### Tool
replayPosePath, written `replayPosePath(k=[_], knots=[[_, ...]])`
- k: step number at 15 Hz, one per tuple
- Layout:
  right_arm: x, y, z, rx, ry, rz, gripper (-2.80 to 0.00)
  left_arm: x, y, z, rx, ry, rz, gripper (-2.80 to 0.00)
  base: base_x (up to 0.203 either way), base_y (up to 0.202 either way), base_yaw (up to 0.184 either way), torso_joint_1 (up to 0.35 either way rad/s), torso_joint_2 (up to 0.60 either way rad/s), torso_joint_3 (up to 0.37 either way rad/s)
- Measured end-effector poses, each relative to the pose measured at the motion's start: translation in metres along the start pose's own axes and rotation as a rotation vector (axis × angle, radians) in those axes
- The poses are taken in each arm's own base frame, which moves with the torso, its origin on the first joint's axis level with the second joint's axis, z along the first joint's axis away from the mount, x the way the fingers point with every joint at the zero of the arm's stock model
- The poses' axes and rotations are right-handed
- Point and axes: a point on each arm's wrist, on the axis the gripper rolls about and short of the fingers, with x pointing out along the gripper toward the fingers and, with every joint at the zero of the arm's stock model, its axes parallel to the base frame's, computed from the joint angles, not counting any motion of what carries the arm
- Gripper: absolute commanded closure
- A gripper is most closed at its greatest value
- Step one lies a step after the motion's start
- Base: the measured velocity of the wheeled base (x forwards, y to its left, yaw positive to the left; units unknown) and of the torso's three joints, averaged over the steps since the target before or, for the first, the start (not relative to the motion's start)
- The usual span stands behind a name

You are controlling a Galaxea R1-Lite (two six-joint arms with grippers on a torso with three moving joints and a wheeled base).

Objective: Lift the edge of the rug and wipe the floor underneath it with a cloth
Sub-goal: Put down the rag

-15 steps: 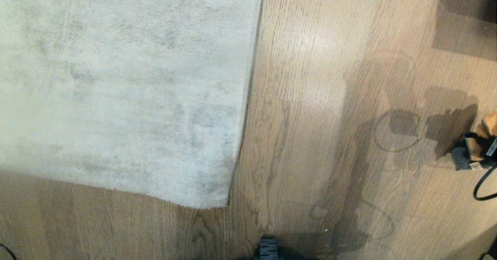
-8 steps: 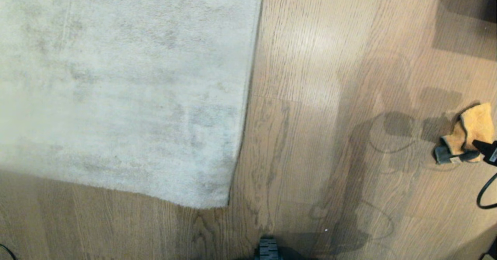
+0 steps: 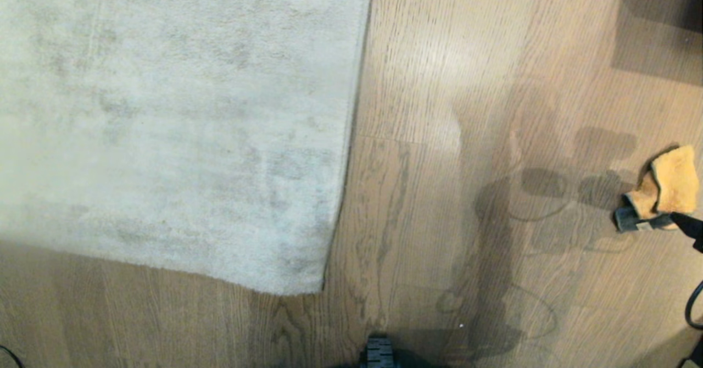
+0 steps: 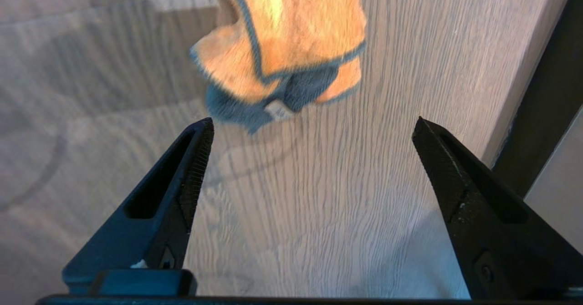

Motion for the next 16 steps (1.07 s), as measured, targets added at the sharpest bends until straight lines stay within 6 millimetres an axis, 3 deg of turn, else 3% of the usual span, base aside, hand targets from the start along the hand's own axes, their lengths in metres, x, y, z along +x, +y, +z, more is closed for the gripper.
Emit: replayPosePath(k=[11, 12, 13, 16], knots=[[-0.045, 0.015, -0.014, -0.023, -0.018, 0.066, -2.80, 0.000, 0.000, 0.000, 0.000, 0.000, 0.000, 0.00, 0.000, 0.000, 0.000, 0.000, 0.00, 0.000], [-0.048, 0.016, -0.015, -0.029, -0.021, 0.071, -1.12, 0.000, 0.000, 0.000, 0.000, 0.000, 0.000, 0.00, 0.000, 0.000, 0.000, 0.000, 0.00, 0.000], [-0.050, 0.017, -0.016, -0.044, -0.023, 0.076, 0.00, 0.000, 0.000, 0.000, 0.000, 0.000, 0.000, 0.00, 0.000, 0.000, 0.000, 0.000, 0.00, 0.000], [-0.053, 0.018, -0.017, -0.069, -0.035, 0.080, 0.00, 0.000, 0.000, 0.000, 0.000, 0.000, 0.000, 0.00, 0.000, 0.000, 0.000, 0.000, 0.00, 0.000]])
